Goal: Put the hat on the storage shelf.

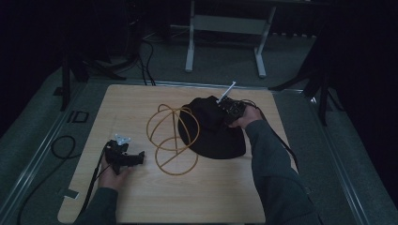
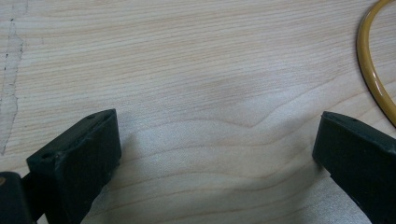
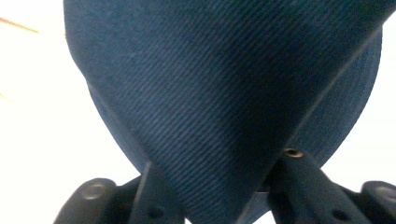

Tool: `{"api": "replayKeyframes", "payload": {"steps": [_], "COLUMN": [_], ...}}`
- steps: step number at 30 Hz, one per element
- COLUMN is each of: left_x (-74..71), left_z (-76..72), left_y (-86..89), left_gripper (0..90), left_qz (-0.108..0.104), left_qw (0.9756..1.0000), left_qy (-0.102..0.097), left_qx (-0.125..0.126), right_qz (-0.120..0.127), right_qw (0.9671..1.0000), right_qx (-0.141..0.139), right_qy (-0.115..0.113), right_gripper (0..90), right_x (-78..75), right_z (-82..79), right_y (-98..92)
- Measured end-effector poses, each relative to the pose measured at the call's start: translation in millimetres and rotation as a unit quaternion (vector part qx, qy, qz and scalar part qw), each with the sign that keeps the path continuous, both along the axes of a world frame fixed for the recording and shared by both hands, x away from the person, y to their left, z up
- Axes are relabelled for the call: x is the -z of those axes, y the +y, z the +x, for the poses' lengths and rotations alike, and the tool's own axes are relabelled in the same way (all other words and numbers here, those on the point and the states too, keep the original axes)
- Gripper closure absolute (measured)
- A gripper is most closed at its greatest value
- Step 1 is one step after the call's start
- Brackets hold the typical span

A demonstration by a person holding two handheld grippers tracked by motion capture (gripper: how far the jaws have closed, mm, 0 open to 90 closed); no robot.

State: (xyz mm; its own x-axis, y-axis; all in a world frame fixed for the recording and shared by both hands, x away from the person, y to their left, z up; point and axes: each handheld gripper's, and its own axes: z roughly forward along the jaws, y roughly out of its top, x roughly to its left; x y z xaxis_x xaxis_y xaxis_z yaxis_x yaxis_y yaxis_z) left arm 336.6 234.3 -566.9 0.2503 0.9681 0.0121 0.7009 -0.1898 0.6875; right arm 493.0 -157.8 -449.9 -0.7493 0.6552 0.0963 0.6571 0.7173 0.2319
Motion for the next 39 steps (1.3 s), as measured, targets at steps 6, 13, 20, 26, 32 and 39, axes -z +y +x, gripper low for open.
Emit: {"api": "replayKeyframes", "payload": {"steps": [6,13,20,26,32,39], "left_x": [0.0,0.0,0.1,0.1,0.1,0.1], "left_z": [0.0,0.0,0.0,0.1,0.1,0.1], "left_y": [0.0,0.0,-0.1,-0.1,-0.1,-0.1], "left_gripper": [1.3,1.2,1.2,1.3,1.3,1.3], "left_qz": [0.0,0.0,-0.001,-0.001,-0.001,0.0], "left_qw": [1.0,1.0,1.0,1.0,1.0,1.0], "left_qy": [0.0,0.0,-0.001,0.0,0.0,-0.001], "left_qx": [0.0,0.0,-0.001,0.0,0.0,0.001], "right_qz": [-0.006,-0.011,-0.006,0.002,0.012,0.032], "right_qw": [1.0,0.9998,0.9997,0.9996,0.9993,0.9985], "right_qx": [0.001,0.0,0.003,0.009,0.013,0.018], "right_qy": [-0.006,-0.017,-0.025,-0.028,-0.033,-0.039], "right_gripper": [86.0,86.9,87.2,87.2,87.2,87.2], "right_x": [-2.5,-10.2,-24.3,-31.6,-39.3,-49.0], "right_z": [0.2,-2.3,-2.8,-3.2,-3.9,-4.3], "right_y": [0.1,0.3,-3.1,-8.3,-14.0,-19.6]}}
